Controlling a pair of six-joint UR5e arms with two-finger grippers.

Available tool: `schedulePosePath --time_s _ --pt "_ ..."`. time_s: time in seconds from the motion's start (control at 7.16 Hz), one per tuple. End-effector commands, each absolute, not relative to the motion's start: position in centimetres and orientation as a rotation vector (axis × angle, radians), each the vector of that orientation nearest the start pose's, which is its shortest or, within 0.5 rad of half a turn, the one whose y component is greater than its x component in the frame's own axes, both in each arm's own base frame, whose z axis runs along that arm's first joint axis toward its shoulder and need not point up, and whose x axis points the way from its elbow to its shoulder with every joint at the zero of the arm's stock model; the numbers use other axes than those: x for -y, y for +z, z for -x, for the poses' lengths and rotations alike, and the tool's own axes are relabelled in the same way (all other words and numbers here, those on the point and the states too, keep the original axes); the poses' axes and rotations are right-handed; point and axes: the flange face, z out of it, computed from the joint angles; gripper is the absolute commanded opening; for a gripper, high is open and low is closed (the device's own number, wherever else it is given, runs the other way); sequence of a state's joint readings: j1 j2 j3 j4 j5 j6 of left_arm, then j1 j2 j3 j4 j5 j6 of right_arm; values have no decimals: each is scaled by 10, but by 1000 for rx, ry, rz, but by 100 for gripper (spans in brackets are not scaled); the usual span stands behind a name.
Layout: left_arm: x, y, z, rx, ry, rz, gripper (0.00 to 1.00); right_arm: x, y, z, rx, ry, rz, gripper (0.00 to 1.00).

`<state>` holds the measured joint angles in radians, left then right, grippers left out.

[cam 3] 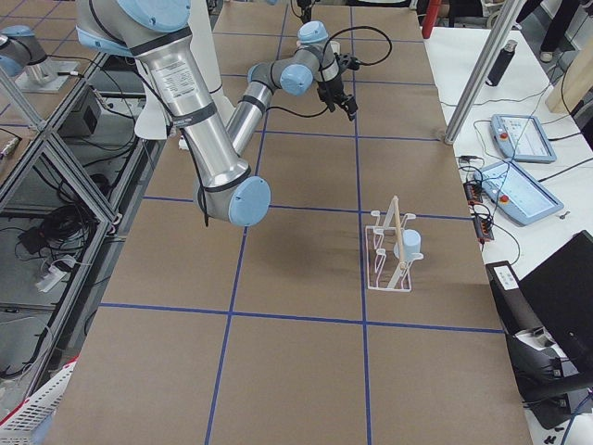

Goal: Transfer IKEA cup to right arm and place on rack

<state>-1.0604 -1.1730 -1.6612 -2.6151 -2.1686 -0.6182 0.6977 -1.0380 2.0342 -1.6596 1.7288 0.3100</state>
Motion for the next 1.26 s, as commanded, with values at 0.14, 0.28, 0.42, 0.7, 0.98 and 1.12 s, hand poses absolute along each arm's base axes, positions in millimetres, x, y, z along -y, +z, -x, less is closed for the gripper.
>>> schedulePosePath --time_s 0.14,0.28,0.42,0.7,0.98,1.12 --pt "347 657 -56 -884 19 -347 0 454 180 363 642 -601 -685 100" --pt "353 651 -43 -884 -17 -369 0 453 179 364 645 -604 -689 100" --pt "386 618 -38 -935 -41 -385 0 450 177 371 648 -615 -690 100" --pt "431 560 -27 -1048 -100 -305 0 456 178 390 723 -626 -819 100" --pt "462 475 -40 -1227 -239 -204 0 470 190 413 807 -615 -937 99" --pt "464 436 -43 -1307 -270 -145 0 471 194 424 851 -621 -998 99"
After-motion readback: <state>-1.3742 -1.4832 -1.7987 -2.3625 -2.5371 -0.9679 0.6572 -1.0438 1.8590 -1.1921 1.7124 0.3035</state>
